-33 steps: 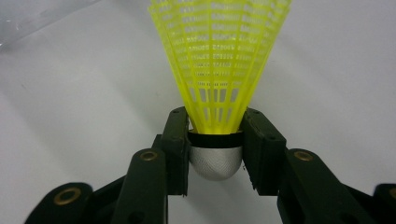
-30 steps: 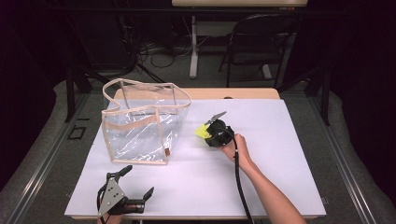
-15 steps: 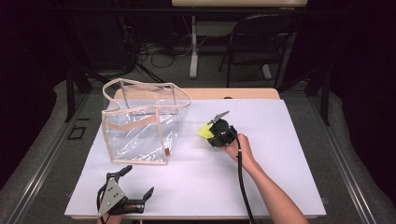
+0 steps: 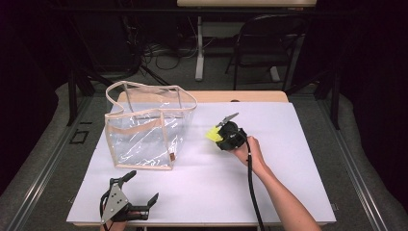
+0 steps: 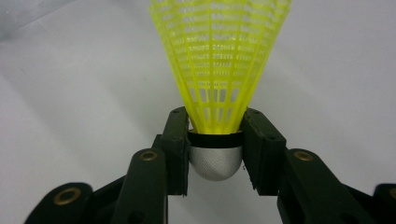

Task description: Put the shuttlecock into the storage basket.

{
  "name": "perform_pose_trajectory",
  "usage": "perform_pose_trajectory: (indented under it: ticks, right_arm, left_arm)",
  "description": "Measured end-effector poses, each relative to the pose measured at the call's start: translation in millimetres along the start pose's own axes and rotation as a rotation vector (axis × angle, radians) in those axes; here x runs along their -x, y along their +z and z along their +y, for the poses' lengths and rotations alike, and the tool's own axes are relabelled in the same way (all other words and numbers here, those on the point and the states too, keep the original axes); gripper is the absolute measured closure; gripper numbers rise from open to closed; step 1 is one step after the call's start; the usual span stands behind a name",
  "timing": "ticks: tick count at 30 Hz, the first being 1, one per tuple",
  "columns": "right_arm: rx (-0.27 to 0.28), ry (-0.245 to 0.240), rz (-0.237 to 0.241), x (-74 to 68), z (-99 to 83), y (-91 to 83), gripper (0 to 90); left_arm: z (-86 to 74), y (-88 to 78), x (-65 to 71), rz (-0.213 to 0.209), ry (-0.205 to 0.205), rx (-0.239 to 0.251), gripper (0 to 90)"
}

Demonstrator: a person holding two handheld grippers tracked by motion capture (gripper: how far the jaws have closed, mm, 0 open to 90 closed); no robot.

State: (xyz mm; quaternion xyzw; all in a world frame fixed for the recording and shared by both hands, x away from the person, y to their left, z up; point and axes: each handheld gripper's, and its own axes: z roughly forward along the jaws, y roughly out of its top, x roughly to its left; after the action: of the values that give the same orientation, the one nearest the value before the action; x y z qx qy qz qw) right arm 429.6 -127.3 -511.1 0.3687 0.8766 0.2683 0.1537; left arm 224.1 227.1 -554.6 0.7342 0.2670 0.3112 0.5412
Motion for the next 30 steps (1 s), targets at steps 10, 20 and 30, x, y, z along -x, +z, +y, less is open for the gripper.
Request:
perform_pose_trajectory:
  ticks: [10,20,30]
  right_arm:
    - [0.000,-0.005,-0.003,1.9,2.4,-6.1,64.4]
    - [0.011,-0.009,-0.014,4.9,4.0,-12.0,64.3]
    - [0.019,-0.005,-0.026,7.4,7.5,-20.0,64.4]
  left_arm:
    - [0.1,-0.4,0.1,0.002,0.003,0.002,0.0]
    - [0.1,-0.1,0.0,0.000,0.005,0.001,0.0]
    - [-0.1,0.1,0.0,0.002,0.000,0.003,0.0]
